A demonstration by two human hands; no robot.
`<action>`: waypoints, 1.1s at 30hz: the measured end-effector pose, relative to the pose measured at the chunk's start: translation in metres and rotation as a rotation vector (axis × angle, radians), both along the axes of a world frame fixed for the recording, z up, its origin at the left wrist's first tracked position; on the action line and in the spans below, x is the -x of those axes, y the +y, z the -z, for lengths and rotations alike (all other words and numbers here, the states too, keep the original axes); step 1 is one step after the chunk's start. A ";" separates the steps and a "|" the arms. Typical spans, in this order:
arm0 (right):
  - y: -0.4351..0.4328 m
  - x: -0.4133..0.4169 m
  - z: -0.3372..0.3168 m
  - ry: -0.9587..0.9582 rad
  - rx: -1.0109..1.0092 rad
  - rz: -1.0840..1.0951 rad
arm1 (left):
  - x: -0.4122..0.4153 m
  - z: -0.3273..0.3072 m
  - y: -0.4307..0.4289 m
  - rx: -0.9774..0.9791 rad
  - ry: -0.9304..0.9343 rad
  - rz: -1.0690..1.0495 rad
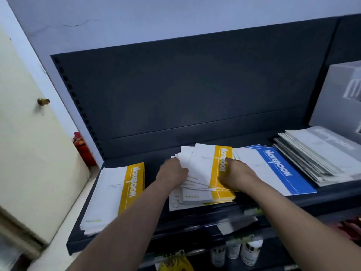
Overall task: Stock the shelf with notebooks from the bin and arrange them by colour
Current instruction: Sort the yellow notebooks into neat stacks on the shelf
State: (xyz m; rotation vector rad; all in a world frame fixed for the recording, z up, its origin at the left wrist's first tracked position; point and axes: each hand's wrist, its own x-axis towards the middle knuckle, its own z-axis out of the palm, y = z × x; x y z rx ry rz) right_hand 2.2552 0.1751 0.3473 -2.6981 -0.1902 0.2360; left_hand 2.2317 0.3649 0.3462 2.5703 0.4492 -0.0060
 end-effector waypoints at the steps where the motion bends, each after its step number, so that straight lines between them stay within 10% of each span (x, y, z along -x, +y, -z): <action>1: 0.000 0.000 0.001 0.003 0.008 -0.028 | 0.000 0.002 0.001 0.006 0.017 -0.010; 25: 0.002 -0.022 0.010 0.181 -0.372 -0.102 | -0.011 0.008 -0.005 0.087 0.052 -0.325; 33: 0.011 -0.021 0.009 0.189 -0.319 -0.177 | -0.006 0.002 0.002 0.385 0.041 -0.295</action>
